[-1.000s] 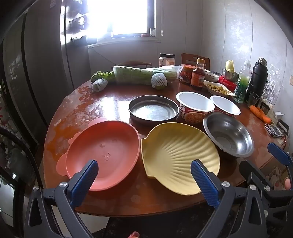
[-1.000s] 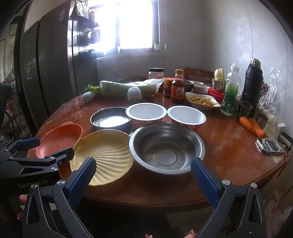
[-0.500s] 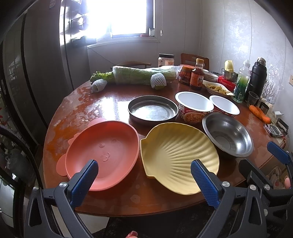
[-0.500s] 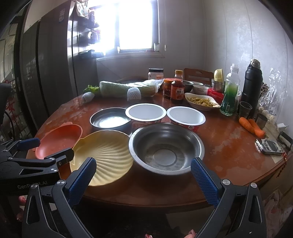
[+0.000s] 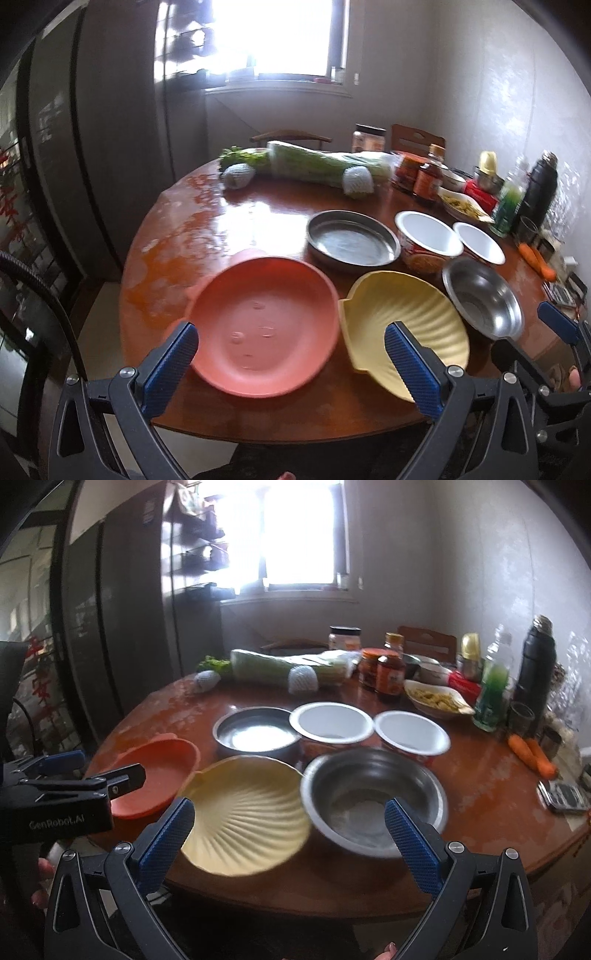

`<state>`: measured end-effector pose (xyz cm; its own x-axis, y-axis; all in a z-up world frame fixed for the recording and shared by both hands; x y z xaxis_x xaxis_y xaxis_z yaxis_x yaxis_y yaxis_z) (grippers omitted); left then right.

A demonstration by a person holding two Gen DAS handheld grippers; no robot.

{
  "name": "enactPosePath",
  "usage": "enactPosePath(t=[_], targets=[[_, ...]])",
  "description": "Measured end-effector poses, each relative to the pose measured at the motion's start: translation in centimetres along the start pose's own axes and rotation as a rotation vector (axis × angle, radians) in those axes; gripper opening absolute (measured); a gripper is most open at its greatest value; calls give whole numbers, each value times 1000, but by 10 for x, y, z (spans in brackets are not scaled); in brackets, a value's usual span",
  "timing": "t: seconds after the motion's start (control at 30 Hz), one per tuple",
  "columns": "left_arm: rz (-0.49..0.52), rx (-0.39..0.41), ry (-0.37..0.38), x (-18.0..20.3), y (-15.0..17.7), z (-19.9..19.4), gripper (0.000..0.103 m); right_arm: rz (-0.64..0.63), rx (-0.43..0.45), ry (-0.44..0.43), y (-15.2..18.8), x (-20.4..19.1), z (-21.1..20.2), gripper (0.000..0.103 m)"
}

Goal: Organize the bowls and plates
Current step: 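Reach the left gripper to the coral bear-shaped plate and grasp its rim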

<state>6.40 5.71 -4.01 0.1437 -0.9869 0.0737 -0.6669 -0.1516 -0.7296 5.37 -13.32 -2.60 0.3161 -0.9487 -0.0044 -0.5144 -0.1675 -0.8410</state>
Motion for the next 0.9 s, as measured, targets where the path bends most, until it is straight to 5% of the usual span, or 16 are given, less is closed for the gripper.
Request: enactPosePath(t=[0.4,0.9], targets=[[-76,-65,-46,-58,4,8,102,-118,14,-132,-35,-55,26,103],[-145,-156,-33,-93,26,39,101,-249,-129,-184,-40,-104,106,103]])
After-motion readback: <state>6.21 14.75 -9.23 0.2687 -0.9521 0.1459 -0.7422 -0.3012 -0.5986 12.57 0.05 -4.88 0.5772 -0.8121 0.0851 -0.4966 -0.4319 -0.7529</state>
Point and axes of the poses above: each gripper's, at about its wrist camera, not at the fingertips, and z roughly the way its jaws point, x to its right, y to its underside, the point moved 9 cm from there along z, roughly the way its jaws point, and after that the axes turned 3 degrees about -z, right-handed, at the moved point
